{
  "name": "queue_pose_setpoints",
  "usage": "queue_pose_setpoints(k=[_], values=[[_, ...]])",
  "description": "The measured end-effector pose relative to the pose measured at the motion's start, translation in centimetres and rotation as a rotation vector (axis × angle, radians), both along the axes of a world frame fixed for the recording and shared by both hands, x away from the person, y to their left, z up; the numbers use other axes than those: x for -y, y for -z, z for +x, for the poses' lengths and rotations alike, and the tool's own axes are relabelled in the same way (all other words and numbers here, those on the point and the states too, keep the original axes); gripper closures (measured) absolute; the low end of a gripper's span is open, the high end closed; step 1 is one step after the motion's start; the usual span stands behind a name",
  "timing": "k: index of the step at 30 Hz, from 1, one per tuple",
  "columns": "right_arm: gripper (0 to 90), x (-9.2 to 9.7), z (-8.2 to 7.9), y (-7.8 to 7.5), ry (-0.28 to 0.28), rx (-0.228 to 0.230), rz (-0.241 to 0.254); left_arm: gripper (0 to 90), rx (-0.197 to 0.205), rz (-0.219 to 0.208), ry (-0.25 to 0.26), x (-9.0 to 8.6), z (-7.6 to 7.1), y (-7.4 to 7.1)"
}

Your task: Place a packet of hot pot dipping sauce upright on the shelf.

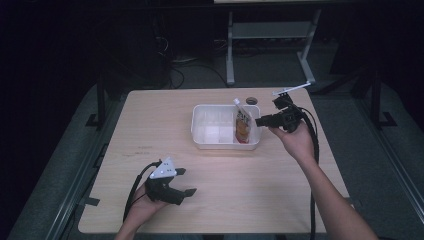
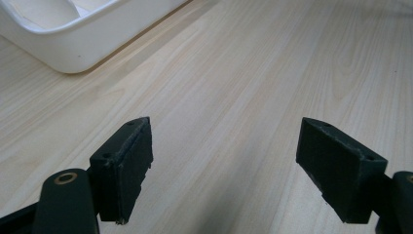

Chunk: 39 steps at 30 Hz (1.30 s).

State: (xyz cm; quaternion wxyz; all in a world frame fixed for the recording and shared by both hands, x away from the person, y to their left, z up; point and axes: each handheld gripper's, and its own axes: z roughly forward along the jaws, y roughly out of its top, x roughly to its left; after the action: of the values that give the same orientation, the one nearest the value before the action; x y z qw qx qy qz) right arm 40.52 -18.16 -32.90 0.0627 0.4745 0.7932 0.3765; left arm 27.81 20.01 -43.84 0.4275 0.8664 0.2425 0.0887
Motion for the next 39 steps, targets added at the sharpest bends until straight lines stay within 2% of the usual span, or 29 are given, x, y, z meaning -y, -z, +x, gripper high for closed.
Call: queue_pose_setpoints(k=[14, 22, 27, 39], values=[[61.0, 0.8, -1.8, 0.8, -0.03, -0.002, 0.017, 20.9, 0.001, 0.004, -0.004, -0.1, 0.0, 0.0], [58.8, 1.5, -3.5, 1.3, -0.046, 0.009, 0.02, 20.8, 0.002, 0.007, -0.006, -0.2, 0.1, 0.1], [58.3, 2.0, -4.4, 1.9, -0.051, 0.006, 0.033, 20.8, 0.002, 0.012, -0.004, -0.1, 0.1, 0.1], [57.6, 3.3, -6.7, 3.6, -0.054, 0.005, 0.03, 20.9, -0.001, 0.015, -0.006, -0.1, 0.1, 0.2]])
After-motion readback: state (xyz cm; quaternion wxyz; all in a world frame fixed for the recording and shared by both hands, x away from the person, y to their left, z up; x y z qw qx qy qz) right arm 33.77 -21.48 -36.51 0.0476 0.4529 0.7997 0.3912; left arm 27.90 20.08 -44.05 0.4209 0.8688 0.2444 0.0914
